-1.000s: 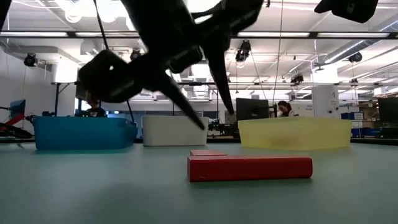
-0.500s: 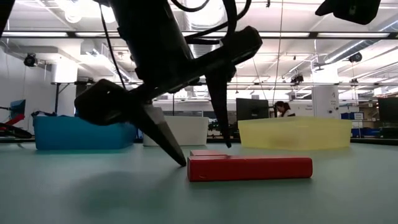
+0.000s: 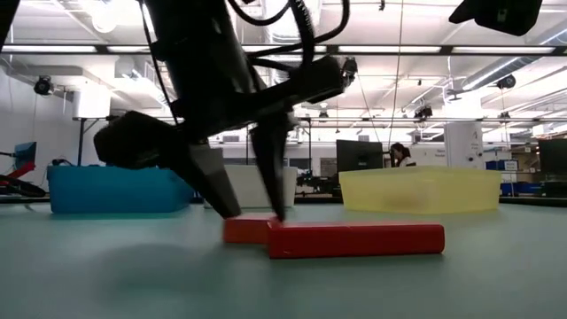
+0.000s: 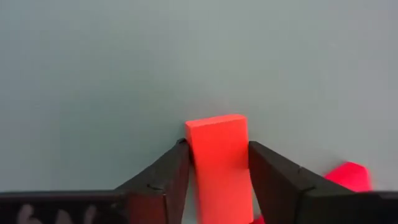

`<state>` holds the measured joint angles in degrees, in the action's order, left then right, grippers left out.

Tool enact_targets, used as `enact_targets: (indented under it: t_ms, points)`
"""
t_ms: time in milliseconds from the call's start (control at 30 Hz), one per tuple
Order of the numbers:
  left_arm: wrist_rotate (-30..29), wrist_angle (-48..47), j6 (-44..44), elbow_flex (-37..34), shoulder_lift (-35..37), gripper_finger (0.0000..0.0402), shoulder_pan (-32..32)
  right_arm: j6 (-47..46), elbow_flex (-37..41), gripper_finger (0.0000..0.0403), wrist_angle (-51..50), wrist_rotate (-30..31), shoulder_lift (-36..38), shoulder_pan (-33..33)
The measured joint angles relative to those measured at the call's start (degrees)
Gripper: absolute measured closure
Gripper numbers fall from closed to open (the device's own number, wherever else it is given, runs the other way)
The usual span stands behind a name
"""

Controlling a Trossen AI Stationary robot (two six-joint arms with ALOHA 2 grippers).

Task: Sort & place blocks by color
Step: Put the orange block into the yellow bin

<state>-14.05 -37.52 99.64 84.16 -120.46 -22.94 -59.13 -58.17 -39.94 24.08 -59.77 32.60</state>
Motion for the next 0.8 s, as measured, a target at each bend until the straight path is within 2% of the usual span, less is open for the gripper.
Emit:
enact_targets:
  t_ms: [133,367,533,800]
  points:
    - [-0.04,-5.44,-0.35,-0.04,0.81,0.0286,0.11,0.06,0.00,0.0234,0.00,0.00,0.00,0.00]
    - [-0.22,-17.73,-6.02,-0.29,2.15,0.0281,0.11,0.44,0.06,0.0234,0.00,0.00,-0.02,0.00]
    - [-1.07,-19.44,-10.91,-1.40,2.23,0.0281,0.28,0.77,0.20,0.0234,-0.05,0.00,-0.02,0.00]
    - [-0.89,-18.47,-11.96,-2.09,4.28,0.0293,0.37,0.79,0.33,0.0234,-0.04,0.00,-0.02,0.00]
